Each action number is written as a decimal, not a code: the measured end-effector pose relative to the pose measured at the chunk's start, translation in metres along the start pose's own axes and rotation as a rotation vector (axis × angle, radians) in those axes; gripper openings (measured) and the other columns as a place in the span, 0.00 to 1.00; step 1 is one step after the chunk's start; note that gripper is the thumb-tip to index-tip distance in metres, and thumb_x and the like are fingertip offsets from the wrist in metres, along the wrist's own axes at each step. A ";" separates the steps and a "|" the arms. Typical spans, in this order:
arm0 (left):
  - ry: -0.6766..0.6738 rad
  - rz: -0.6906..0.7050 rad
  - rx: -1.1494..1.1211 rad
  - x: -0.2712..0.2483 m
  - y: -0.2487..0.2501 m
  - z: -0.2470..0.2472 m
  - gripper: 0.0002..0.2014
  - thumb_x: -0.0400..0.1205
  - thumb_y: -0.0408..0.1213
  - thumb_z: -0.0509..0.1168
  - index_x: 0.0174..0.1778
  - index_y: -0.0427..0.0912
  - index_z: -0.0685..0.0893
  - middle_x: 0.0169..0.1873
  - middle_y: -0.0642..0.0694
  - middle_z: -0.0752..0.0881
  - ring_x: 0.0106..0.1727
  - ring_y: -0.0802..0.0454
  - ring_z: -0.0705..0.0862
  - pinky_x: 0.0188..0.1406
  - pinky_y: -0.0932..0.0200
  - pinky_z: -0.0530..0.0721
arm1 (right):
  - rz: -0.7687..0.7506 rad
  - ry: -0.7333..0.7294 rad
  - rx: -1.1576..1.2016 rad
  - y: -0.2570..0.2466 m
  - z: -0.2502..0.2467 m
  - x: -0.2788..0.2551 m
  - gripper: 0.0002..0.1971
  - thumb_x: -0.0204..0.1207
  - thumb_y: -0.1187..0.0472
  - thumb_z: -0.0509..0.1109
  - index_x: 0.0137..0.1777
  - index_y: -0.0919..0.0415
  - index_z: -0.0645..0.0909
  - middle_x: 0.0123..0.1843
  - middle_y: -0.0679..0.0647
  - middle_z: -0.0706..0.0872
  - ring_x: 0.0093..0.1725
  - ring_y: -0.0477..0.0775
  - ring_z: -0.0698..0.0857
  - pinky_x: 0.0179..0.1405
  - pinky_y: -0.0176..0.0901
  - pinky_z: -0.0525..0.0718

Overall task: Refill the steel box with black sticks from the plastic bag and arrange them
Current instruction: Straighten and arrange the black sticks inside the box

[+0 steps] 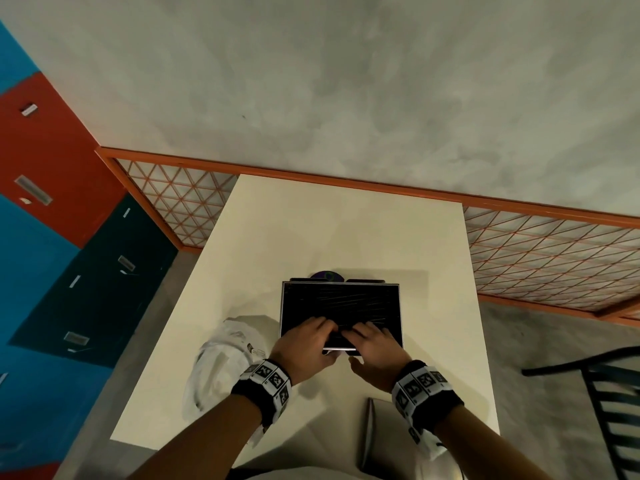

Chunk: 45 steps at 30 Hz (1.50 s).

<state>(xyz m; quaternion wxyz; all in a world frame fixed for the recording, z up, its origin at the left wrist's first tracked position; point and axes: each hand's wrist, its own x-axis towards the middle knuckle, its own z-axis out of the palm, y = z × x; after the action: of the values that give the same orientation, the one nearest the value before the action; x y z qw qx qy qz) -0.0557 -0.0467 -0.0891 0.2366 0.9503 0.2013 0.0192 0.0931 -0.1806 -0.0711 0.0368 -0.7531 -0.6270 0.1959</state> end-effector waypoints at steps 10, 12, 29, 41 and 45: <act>-0.040 -0.053 -0.022 0.004 -0.005 0.007 0.28 0.75 0.48 0.71 0.72 0.47 0.77 0.63 0.50 0.77 0.67 0.48 0.76 0.67 0.49 0.82 | -0.066 0.049 0.077 -0.006 -0.006 0.000 0.19 0.73 0.53 0.64 0.65 0.50 0.76 0.62 0.49 0.80 0.62 0.54 0.78 0.60 0.53 0.80; -0.048 -0.053 -0.033 0.003 -0.005 0.007 0.31 0.75 0.47 0.72 0.75 0.48 0.75 0.65 0.50 0.76 0.68 0.49 0.75 0.69 0.49 0.80 | -0.042 -0.045 0.061 -0.008 -0.006 0.002 0.22 0.75 0.53 0.65 0.69 0.50 0.73 0.66 0.49 0.79 0.67 0.54 0.75 0.64 0.53 0.77; -0.173 -0.194 -0.227 -0.004 -0.008 0.006 0.21 0.75 0.43 0.73 0.63 0.53 0.78 0.53 0.56 0.88 0.55 0.53 0.87 0.57 0.52 0.87 | 0.090 -0.137 0.257 -0.005 -0.012 -0.004 0.25 0.73 0.59 0.68 0.72 0.49 0.72 0.66 0.51 0.83 0.65 0.52 0.79 0.65 0.47 0.79; -0.175 -0.214 -0.194 -0.001 -0.008 0.004 0.21 0.74 0.44 0.72 0.60 0.54 0.73 0.47 0.55 0.89 0.49 0.51 0.88 0.51 0.53 0.87 | 0.180 -0.237 0.116 -0.018 -0.014 0.003 0.33 0.66 0.58 0.60 0.74 0.43 0.61 0.68 0.56 0.80 0.66 0.65 0.80 0.64 0.60 0.80; -0.190 -0.201 -0.181 0.001 -0.005 0.000 0.21 0.72 0.50 0.68 0.59 0.58 0.71 0.51 0.51 0.89 0.50 0.46 0.89 0.51 0.48 0.89 | 0.186 -0.253 0.182 -0.020 -0.020 0.004 0.29 0.68 0.60 0.61 0.72 0.46 0.65 0.66 0.55 0.82 0.63 0.62 0.82 0.61 0.56 0.82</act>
<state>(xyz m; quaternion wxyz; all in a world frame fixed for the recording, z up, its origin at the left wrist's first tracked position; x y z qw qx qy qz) -0.0568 -0.0428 -0.0915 0.3397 0.8979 0.2695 -0.0763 0.0822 -0.1689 -0.0477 0.0076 -0.7708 -0.5339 0.3475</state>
